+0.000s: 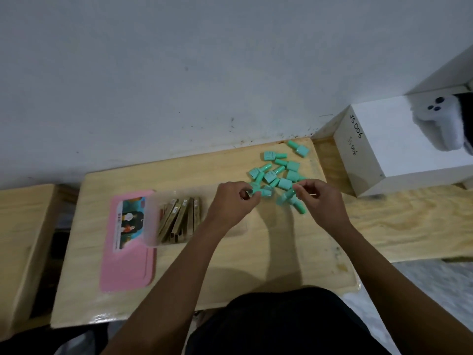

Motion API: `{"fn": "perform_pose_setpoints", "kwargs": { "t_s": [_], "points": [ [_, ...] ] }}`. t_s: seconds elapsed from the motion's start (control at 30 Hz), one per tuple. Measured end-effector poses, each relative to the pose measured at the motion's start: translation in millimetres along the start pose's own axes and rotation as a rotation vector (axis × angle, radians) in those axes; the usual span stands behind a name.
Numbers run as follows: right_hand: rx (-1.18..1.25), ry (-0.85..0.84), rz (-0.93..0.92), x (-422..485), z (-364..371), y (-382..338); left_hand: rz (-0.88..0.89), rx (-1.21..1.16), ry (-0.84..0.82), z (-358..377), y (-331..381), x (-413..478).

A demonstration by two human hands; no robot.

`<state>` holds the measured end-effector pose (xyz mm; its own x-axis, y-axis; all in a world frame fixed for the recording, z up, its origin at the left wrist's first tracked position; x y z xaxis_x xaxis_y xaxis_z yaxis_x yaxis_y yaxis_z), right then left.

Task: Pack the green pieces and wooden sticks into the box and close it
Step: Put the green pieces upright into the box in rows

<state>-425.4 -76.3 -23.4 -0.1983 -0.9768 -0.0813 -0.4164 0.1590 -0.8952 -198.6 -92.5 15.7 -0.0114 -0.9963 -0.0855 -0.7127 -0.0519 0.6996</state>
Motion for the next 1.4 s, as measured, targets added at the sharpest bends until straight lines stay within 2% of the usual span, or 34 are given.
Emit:
{"fn": "perform_pose_setpoints", "kwargs": {
  "t_s": [0.13, 0.27, 0.33, 0.53, 0.73, 0.9, 1.1, 1.4],
  "points": [
    [0.098, 0.011, -0.037, -6.7, 30.9, -39.2, -0.024, -0.081, 0.132, -48.2, -23.1, -2.3],
    [0.039, -0.007, -0.085, -5.6, 73.2, -64.7, -0.057, -0.124, 0.184, -80.2, -50.7, -2.5],
    [-0.054, 0.003, -0.096, -2.2, 92.6, -68.2, -0.058, -0.134, 0.205, -90.8, -63.0, -2.9],
    [-0.545, 0.065, -0.222, -1.4, 130.0, -77.5, -0.039, -0.111, 0.200, -92.3, -86.8, -4.5],
    [-0.826, 0.100, -0.356, 1.2, 143.2, -59.9, -0.051, -0.085, 0.127, -72.2, -99.1, 1.6],
    [-0.942, 0.147, -0.434, -2.5, 146.7, -52.3, -0.030, -0.053, 0.074, -51.8, -100.1, 9.9],
    [-0.945, 0.174, -0.329, -0.2, 149.6, -44.2, -0.067, -0.037, 0.036, -29.8, -103.4, 19.3],
    [-0.813, 0.052, -0.264, 6.2, 143.6, -42.0, -0.156, -0.062, 0.034, -8.5, -119.7, 22.6]
  ]
}}
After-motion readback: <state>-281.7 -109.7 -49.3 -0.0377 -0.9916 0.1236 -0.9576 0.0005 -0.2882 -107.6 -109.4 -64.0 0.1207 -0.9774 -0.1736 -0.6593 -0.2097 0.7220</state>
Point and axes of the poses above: each hand's wrist, its own x-axis towards the middle knuckle, its own z-axis out of the palm, y = z × x, the point moved 5 cm from there along x, towards the middle knuckle, and after that the axes turned 3 degrees about y, right-handed, at the moved point
